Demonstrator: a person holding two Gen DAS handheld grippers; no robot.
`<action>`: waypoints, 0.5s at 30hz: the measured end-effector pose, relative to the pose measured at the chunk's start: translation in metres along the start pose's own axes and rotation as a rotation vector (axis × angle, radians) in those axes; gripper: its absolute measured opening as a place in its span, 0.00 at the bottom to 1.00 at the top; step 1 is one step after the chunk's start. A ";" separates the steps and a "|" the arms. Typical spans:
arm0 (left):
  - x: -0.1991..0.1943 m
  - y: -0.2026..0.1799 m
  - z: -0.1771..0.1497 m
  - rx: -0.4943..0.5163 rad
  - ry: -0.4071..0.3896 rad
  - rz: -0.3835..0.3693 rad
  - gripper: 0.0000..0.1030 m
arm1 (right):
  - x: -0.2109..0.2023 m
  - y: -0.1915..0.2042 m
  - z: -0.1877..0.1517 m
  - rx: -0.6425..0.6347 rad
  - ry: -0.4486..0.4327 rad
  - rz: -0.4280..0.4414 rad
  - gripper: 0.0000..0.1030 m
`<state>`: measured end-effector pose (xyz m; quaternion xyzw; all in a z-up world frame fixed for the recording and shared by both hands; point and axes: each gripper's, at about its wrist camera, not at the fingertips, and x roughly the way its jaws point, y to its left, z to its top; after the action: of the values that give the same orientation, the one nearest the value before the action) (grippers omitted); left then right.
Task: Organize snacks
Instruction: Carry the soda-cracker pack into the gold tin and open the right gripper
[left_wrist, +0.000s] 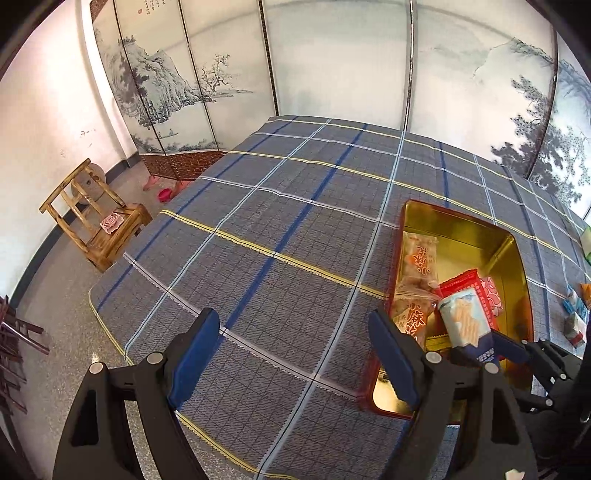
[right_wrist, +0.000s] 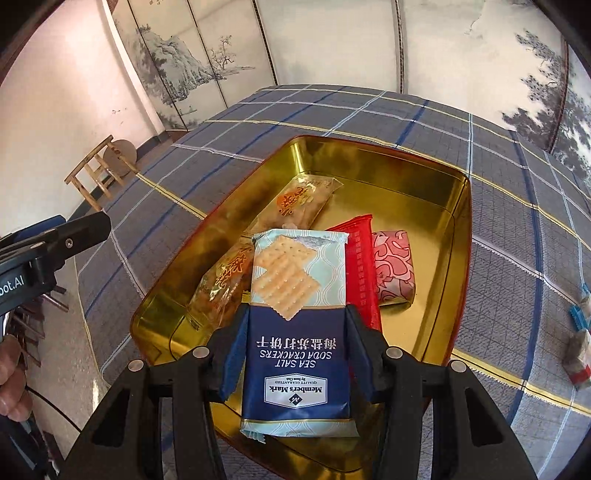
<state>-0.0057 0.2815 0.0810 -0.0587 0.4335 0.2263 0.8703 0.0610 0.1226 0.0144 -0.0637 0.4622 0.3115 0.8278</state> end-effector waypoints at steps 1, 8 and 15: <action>0.000 -0.001 0.000 0.000 0.000 -0.001 0.78 | 0.000 0.002 0.000 -0.010 0.001 0.005 0.50; -0.003 -0.004 0.000 0.006 0.003 -0.005 0.78 | -0.015 -0.007 -0.001 0.019 -0.016 0.063 0.55; -0.011 -0.025 0.001 0.039 -0.005 -0.022 0.78 | -0.068 -0.045 -0.001 0.065 -0.107 0.073 0.58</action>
<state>0.0007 0.2555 0.0877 -0.0459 0.4351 0.2084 0.8747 0.0601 0.0556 0.0607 -0.0031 0.4291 0.3291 0.8412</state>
